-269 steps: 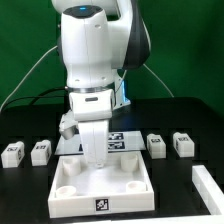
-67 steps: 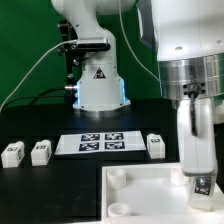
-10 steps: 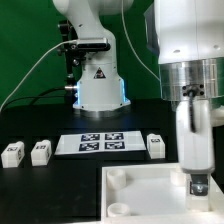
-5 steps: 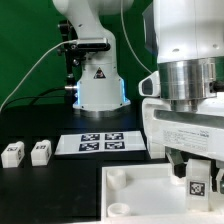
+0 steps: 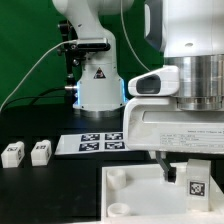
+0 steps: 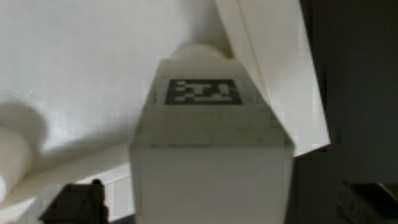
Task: Assemble one leg
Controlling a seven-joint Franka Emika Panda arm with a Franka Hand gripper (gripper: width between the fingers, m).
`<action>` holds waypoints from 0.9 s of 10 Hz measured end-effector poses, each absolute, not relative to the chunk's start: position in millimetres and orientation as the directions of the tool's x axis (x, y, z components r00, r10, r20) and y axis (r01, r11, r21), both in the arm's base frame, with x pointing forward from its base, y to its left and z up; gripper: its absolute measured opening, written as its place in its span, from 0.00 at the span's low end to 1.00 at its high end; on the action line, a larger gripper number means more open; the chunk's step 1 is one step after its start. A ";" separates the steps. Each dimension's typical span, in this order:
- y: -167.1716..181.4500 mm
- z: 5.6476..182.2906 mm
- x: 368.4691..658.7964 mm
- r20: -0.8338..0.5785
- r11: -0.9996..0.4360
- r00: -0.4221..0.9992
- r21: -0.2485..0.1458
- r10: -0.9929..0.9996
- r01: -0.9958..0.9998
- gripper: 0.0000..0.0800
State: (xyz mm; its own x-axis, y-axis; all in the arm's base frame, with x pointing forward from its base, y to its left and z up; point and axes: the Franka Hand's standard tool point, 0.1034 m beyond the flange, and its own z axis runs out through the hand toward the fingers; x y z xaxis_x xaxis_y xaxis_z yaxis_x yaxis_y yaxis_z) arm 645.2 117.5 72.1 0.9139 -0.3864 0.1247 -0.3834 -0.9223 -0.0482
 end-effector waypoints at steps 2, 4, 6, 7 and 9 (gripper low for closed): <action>117.2 71.3 644.6 0.120 -0.892 0.884 -0.056 -0.453 -0.449 0.68; 113.7 70.5 643.8 0.106 -0.791 0.784 -0.072 -0.611 -0.607 0.45; 110.0 70.1 642.9 0.090 -0.661 0.655 -0.084 -0.750 -0.746 0.38; 108.0 69.8 641.2 0.073 -0.551 0.546 -0.084 -0.834 -0.830 0.38; 105.7 69.1 636.3 0.000 -0.154 0.154 -0.071 -0.988 -0.986 0.38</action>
Offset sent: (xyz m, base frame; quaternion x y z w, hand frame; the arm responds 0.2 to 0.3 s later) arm 0.0000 0.0000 0.0000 0.0000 0.0000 0.2667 0.9638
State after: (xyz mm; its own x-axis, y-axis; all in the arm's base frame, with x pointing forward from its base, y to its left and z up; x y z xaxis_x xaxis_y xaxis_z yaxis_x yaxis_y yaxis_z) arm 636.3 105.7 69.1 0.1543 -0.9880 0.0001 -0.9855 -0.1539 -0.0712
